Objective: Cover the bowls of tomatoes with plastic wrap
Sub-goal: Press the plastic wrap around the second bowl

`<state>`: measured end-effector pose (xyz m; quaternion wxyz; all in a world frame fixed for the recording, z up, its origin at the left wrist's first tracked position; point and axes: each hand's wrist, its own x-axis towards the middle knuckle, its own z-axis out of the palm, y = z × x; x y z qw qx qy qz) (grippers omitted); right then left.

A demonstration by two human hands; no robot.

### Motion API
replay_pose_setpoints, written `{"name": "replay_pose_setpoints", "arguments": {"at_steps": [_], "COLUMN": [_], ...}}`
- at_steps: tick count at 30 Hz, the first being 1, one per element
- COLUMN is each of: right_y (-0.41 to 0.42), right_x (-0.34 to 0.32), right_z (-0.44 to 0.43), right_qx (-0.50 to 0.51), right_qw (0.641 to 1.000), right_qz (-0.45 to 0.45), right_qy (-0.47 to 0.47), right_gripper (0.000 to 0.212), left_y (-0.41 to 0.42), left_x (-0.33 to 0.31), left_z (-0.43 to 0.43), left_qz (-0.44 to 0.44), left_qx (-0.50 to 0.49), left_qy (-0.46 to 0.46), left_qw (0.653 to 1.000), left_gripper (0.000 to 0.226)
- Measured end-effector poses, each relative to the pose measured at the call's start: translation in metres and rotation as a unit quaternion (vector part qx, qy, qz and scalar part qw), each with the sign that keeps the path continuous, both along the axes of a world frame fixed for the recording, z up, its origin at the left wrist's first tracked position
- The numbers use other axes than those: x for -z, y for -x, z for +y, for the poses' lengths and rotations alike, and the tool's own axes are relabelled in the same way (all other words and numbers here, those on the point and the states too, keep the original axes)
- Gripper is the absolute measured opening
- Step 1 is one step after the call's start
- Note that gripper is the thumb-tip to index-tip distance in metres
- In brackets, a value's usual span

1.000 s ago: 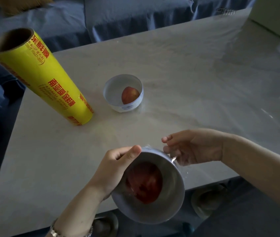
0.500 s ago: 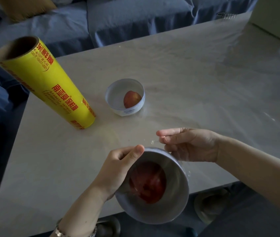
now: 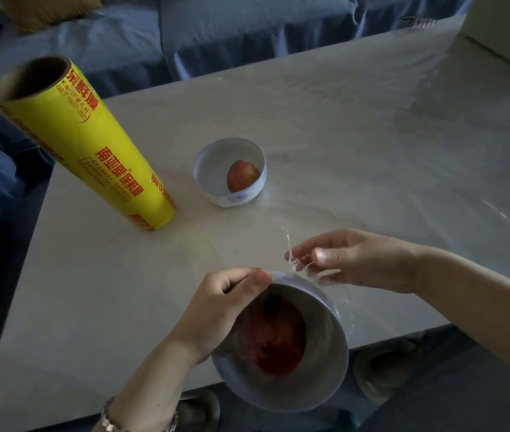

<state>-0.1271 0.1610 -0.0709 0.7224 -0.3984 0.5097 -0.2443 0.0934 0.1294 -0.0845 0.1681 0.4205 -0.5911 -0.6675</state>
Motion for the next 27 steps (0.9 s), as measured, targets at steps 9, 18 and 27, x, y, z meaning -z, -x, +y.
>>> {"name": "replay_pose_setpoints", "arguments": {"at_steps": [9, 18, 27], "right_y": [-0.019, -0.040, -0.042], "right_x": [0.000, 0.004, 0.004], "right_z": [-0.001, -0.003, -0.009], "right_qx": [0.151, 0.214, 0.145], "right_qw": [0.986, 0.974, 0.988], "right_qz": [-0.046, -0.069, 0.060], "right_qy": [0.043, 0.038, 0.015], "right_gripper": [0.020, 0.018, 0.036], "left_y": [0.002, 0.006, 0.004], "left_x": [-0.002, -0.011, -0.010], "left_z": [0.000, -0.003, 0.001], "left_qz": [-0.002, 0.036, 0.041], "left_qx": [0.014, 0.008, -0.012], "left_qy": [0.024, 0.052, 0.054], "left_qw": [1.000, 0.998, 0.998], "left_gripper": [0.060, 0.055, 0.064]}}
